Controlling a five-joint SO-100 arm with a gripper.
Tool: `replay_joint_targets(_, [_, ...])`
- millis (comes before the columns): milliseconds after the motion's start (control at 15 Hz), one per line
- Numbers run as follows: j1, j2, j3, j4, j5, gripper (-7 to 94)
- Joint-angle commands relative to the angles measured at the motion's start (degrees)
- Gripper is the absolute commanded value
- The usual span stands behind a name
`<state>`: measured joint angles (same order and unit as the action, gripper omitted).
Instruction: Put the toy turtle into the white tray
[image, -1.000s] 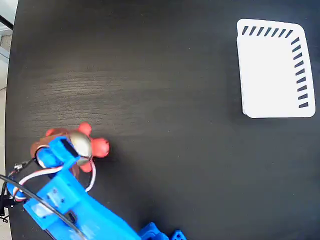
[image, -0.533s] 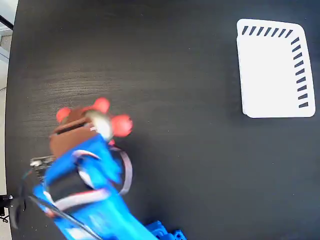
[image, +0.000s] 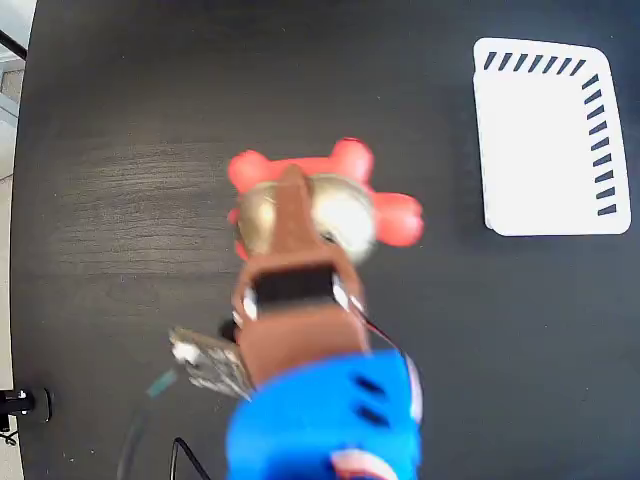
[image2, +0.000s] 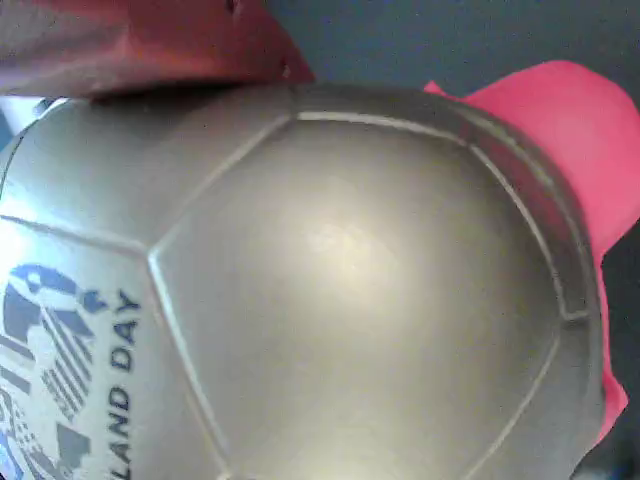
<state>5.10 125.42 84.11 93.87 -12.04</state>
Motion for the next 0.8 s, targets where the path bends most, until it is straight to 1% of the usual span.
replay_joint_targets(0, [5.8, 4.8, 1.7, 1.1, -2.5, 0])
replay_joint_targets(133, [10.5, 1.7, 0.2, 1.1, -2.5, 0])
replay_joint_targets(400, [21.4, -16.1, -14.2, 1.1, -2.4, 0])
replay_joint_targets(733, [28.7, -41.0, -37.5, 0.4, -1.7, 0])
